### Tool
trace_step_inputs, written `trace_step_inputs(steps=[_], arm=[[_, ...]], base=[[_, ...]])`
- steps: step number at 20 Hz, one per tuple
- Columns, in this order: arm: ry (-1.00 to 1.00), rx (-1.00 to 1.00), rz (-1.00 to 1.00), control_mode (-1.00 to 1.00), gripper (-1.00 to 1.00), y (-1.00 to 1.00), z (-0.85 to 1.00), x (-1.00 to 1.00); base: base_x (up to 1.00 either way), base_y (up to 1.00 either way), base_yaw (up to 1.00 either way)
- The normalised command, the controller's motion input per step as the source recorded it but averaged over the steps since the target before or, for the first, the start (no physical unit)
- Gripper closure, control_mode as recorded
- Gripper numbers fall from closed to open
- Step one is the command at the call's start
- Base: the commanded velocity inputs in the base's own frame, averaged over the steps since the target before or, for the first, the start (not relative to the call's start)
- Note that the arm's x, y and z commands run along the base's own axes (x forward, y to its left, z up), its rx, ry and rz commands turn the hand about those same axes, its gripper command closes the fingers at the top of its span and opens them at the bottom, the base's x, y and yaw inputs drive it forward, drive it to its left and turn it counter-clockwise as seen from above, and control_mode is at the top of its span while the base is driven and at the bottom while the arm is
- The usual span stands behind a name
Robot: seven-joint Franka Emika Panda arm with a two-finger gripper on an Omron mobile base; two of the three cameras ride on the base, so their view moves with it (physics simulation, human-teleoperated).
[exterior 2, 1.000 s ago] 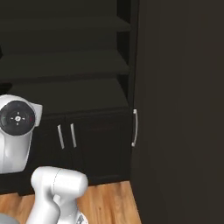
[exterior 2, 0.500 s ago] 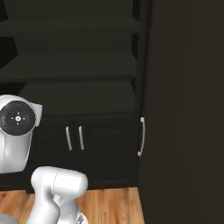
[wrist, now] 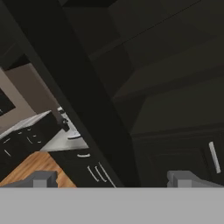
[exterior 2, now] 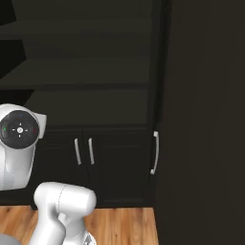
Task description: Close all open cabinet doors.
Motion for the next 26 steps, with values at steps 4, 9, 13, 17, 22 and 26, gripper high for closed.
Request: trace_step_inputs(steps=[4, 9, 13, 17, 22, 26], arm=[[0.00, 0.00, 0.00, 1.00, -1.00, 0.00, 0.00, 0.00], [0.00, 0.00, 0.00, 1.00, -1.00, 0.00, 0.00, 0.00], [0.00, 0.00, 0.00, 1.00, -1.00, 0.00, 0.00, 0.00], [0.00, 0.00, 0.00, 1.00, -1.00, 0.00, 0.00, 0.00], [0.00, 0.00, 0.00, 1.00, -1.00, 0.00, 0.00, 0.00], [0.00, 0.00, 0.00, 1.00, -1.00, 0.00, 0.00, 0.00]], base=[[0.29, -0.15, 0.03], [0.37, -0.23, 0.01], [0.46, -0.26, 0.00], [0.47, -0.28, 0.00], [0.45, -0.20, 0.00], [0.54, -0.14, 0.04]])
